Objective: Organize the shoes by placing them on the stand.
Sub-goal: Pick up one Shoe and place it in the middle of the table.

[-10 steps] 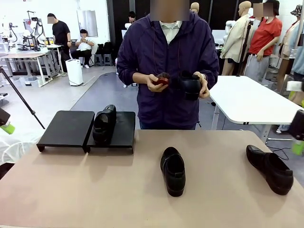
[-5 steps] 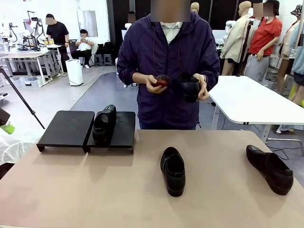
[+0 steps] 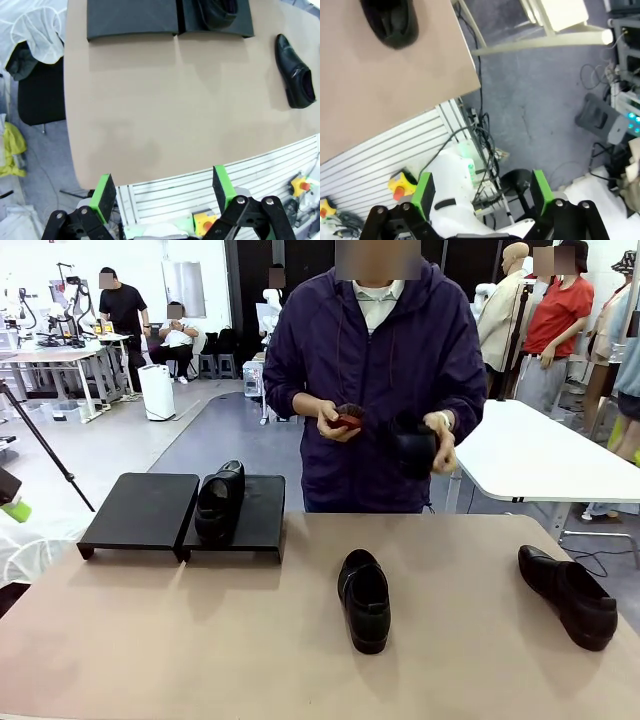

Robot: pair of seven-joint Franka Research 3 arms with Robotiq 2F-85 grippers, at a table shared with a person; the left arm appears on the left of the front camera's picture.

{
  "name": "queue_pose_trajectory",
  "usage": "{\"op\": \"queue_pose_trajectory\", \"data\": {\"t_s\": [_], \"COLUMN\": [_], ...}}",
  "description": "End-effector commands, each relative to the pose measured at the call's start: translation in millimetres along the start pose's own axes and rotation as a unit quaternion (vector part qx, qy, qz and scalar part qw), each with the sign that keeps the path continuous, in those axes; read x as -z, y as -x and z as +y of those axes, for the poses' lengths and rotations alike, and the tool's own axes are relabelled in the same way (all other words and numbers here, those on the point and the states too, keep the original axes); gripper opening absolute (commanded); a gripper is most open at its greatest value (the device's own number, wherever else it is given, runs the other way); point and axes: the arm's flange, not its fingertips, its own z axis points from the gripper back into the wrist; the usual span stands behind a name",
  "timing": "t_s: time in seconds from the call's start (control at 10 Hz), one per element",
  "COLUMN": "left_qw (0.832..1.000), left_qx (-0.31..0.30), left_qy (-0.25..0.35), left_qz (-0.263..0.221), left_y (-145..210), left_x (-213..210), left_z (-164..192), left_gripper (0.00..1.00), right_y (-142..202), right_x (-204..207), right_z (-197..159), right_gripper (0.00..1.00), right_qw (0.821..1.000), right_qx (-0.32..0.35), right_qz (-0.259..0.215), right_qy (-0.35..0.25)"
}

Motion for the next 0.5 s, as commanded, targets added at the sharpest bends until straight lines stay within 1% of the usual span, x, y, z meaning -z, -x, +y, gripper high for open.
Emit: {"op": "queue_pose_trajectory", "data": {"t_s": [0.0, 0.2, 0.4], "left_qw": [1.0, 1.0, 1.0], "left_qx": [0.002, 0.002, 0.002], "left_qy": [-0.006, -0.006, -0.006], "left_qz": [0.005, 0.005, 0.005], "left_y": [2, 2, 2], "left_x": [0, 0, 0], "left_z": [2, 2, 2], "left_gripper": [1.0, 1.0, 1.0], "right_y": [-69, -108, -138], "right_x": [10, 37, 60], "right_z": [-1, 13, 25], "right_gripper": [1.0, 1.0, 1.0], "right_qw": [0.999, 0.998, 0.997], "right_qx": [-0.008, -0.002, 0.009], "right_qz": [0.026, 0.031, 0.03], "right_qy": [-0.042, -0.047, -0.073]}}
